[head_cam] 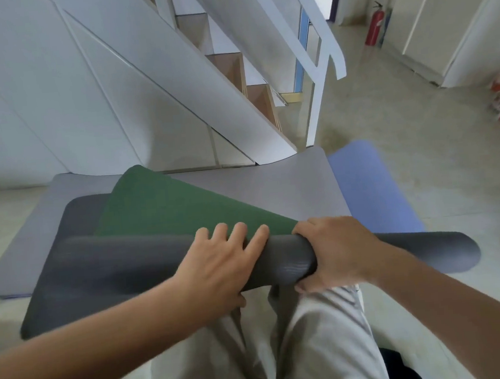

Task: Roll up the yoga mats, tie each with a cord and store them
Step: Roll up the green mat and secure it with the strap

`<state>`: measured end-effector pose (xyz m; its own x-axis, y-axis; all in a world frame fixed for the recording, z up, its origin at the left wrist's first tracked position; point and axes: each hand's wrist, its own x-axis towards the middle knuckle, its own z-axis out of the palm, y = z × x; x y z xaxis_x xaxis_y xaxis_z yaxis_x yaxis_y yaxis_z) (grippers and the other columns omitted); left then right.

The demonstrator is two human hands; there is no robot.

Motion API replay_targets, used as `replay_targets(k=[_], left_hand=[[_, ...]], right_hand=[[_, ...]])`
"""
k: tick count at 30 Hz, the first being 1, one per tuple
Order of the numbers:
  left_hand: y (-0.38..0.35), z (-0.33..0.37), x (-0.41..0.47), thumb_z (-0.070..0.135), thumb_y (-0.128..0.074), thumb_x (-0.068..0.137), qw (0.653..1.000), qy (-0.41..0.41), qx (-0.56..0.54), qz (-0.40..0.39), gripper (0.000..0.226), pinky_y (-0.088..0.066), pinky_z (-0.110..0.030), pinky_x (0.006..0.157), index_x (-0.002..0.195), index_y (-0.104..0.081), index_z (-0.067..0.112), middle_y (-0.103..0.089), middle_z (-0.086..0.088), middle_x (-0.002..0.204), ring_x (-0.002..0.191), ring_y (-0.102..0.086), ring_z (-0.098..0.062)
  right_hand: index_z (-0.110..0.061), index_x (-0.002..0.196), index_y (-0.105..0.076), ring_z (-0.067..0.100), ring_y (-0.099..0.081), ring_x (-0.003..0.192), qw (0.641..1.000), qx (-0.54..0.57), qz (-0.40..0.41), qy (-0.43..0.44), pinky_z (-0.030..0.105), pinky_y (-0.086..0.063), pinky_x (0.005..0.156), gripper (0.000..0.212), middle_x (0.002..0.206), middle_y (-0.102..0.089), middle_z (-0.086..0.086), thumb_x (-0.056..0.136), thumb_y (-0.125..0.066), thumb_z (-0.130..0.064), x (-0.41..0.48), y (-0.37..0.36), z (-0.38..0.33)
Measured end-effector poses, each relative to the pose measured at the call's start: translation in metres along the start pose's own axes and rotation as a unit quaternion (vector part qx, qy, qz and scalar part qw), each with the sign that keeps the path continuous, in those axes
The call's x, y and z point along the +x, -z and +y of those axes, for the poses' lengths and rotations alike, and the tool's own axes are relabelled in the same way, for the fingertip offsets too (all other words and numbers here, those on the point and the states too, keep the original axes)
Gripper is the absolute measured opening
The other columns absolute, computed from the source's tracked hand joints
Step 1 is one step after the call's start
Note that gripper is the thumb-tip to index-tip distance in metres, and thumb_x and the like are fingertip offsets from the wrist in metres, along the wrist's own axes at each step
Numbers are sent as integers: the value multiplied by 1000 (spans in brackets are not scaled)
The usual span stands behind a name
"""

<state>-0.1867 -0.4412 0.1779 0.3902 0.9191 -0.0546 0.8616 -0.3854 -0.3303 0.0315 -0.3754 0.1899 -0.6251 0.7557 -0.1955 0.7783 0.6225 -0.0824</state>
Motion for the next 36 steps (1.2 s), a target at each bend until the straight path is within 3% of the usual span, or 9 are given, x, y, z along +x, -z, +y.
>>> replay_targets(k=[2, 6, 10, 13, 17, 22, 25, 28, 36], left_hand=[[-2, 2, -7, 49, -81, 53, 1000, 7, -17, 19, 98, -45, -39, 61, 134, -37, 16, -54, -9, 103, 79, -54, -30], [9, -10, -17, 53, -63, 72, 990, 11, -124, -58, 67, -50, -38, 79, 126, -35, 27, -51, 1, 109, 95, -57, -23], [26, -33, -13, 59, -72, 62, 962, 2, -215, -166, 69, -51, -35, 82, 117, -40, 34, -58, 10, 105, 92, -60, -16], [29, -42, -6, 56, -81, 55, 929, -3, -275, -248, 73, -53, -37, 83, 115, -43, 37, -60, 12, 103, 91, -59, -12], [25, -37, -4, 51, -86, 56, 902, -6, -323, -286, 74, -53, -35, 85, 116, -45, 38, -60, 13, 107, 95, -58, -9], [18, -23, -26, 63, -73, 63, 952, 5, -236, -193, 86, -45, -33, 96, 135, -34, 36, -42, 12, 118, 109, -42, -11], [12, -5, -46, 66, -62, 57, 992, 3, -117, -57, 97, -56, -39, 72, 141, -35, 26, -49, 3, 112, 93, -54, -20], [11, 8, -55, 68, -61, 45, 996, -7, -90, 22, 102, -54, -36, 52, 133, -49, 17, -56, 0, 98, 74, -57, -21], [21, 6, -66, 65, -62, 50, 997, 1, -83, 3, 94, -55, -39, 54, 130, -54, 17, -57, -2, 100, 76, -59, -23]], right_hand=[[-34, 102, -49, 14, -58, 80, 999, 9, -47, 12, 33, -49, 71, 68, 91, -61, -11, 51, -66, -76, 2, 10, -6], [-38, 114, -44, 12, -57, 89, 998, 16, -43, 48, 35, -51, 77, 72, 102, -59, -16, 57, -64, -76, -10, 9, -14], [-27, 130, -46, 21, -57, 96, 988, -99, 92, 70, 36, -53, 70, 93, 115, -56, -3, 50, -68, -70, -26, -9, 4], [-23, 122, -52, 22, -60, 84, 986, -85, 122, 71, 35, -53, 64, 82, 104, -59, -1, 51, -69, -61, -33, -20, 16], [-28, 111, -56, 15, -58, 74, 989, -58, 114, 80, 27, -47, 58, 70, 92, -59, -8, 49, -60, -60, -32, -23, 18], [-30, 108, -57, 13, -55, 71, 992, -41, 93, 76, 25, -43, 54, 67, 88, -55, -9, 46, -64, -56, -30, -23, 19], [-31, 107, -58, 10, -53, 69, 992, -32, 99, 77, 21, -31, 55, 67, 87, -54, -10, 45, -64, -57, -38, -21, 22], [-29, 108, -59, 11, -53, 70, 990, -22, 111, 83, 21, -31, 58, 66, 87, -54, -9, 47, -64, -55, -46, -23, 23], [-29, 104, -58, 13, -52, 68, 991, -18, 110, 74, 26, -45, 54, 64, 84, -52, -9, 45, -64, -52, -55, -19, 12]])
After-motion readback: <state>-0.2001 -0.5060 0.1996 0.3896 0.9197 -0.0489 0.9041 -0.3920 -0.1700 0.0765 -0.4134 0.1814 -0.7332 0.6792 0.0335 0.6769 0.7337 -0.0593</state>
